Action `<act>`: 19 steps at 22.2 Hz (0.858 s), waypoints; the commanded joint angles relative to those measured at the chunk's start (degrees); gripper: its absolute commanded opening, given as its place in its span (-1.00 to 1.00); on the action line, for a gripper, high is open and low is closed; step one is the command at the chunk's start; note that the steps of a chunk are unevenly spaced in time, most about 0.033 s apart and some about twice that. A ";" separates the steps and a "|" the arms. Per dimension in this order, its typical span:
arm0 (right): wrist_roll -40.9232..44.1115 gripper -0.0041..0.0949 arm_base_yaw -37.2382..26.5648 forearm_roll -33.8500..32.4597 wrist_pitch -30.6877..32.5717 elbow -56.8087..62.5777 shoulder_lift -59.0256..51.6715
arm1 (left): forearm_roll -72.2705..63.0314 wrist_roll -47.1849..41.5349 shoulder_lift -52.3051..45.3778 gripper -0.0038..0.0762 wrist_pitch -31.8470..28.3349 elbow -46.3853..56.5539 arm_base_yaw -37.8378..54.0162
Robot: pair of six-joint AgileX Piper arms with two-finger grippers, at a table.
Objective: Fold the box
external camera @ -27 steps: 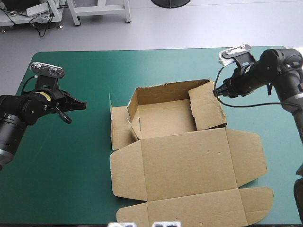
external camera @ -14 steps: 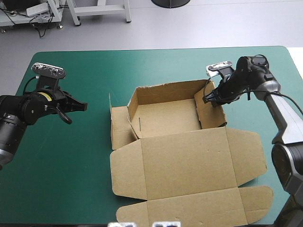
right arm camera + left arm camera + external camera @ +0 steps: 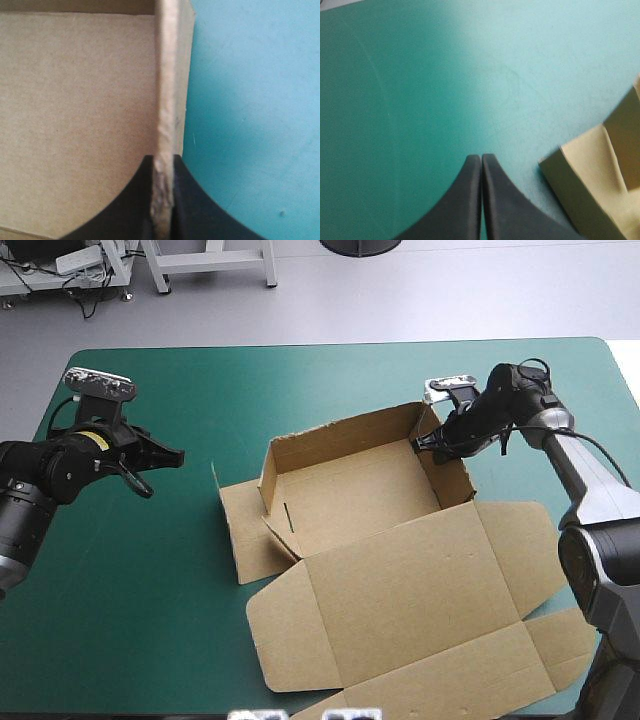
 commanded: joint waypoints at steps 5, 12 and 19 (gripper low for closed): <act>1.70 -0.92 -5.82 12.83 6.39 -19.64 -9.55 | -3.16 -13.74 0.36 -0.93 -19.59 -2.14 6.94; 3.17 -0.92 -11.74 19.55 10.24 -33.02 -17.10 | -42.22 7.94 5.64 -0.93 -19.98 -2.75 21.35; 3.17 -0.92 -12.18 19.68 10.24 -33.02 -22.74 | -87.52 41.75 11.72 -0.93 -0.26 -3.36 25.16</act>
